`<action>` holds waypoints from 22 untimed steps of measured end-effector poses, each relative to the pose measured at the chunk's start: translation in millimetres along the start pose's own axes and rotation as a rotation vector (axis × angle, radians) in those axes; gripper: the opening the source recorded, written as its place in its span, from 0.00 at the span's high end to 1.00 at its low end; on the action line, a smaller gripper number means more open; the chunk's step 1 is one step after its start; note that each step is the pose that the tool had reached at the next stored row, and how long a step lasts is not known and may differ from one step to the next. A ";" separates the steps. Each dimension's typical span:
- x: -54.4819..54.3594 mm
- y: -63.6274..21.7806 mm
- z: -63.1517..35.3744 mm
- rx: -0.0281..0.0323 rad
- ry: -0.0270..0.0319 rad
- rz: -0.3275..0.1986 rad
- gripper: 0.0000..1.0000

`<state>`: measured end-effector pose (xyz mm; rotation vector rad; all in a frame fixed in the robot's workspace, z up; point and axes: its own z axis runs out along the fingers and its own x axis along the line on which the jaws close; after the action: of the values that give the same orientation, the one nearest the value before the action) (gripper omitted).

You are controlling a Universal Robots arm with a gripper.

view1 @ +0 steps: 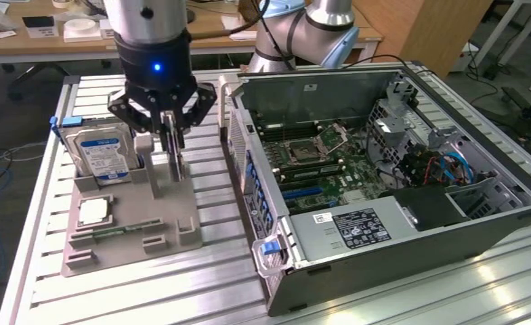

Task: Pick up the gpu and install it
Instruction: 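Pick up the gpu and move the gpu toward the slot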

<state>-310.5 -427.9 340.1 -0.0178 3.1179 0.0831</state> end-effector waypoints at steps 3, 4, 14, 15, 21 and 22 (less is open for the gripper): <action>-0.3 0.7 -13.5 -0.0007 0.0001 0.000 0.72; -0.4 1.0 -18.0 -0.0010 0.0000 0.000 0.72; -1.5 3.3 -61.9 -0.0021 0.0000 0.000 0.72; -1.5 3.5 -65.7 -0.0021 0.0001 0.000 0.72; -1.6 3.7 -69.1 0.0305 0.0005 -0.001 0.72; -1.6 3.6 -69.4 0.0337 0.0007 -0.001 0.72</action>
<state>-310.5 -427.9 409.6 -0.0185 3.1193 0.0305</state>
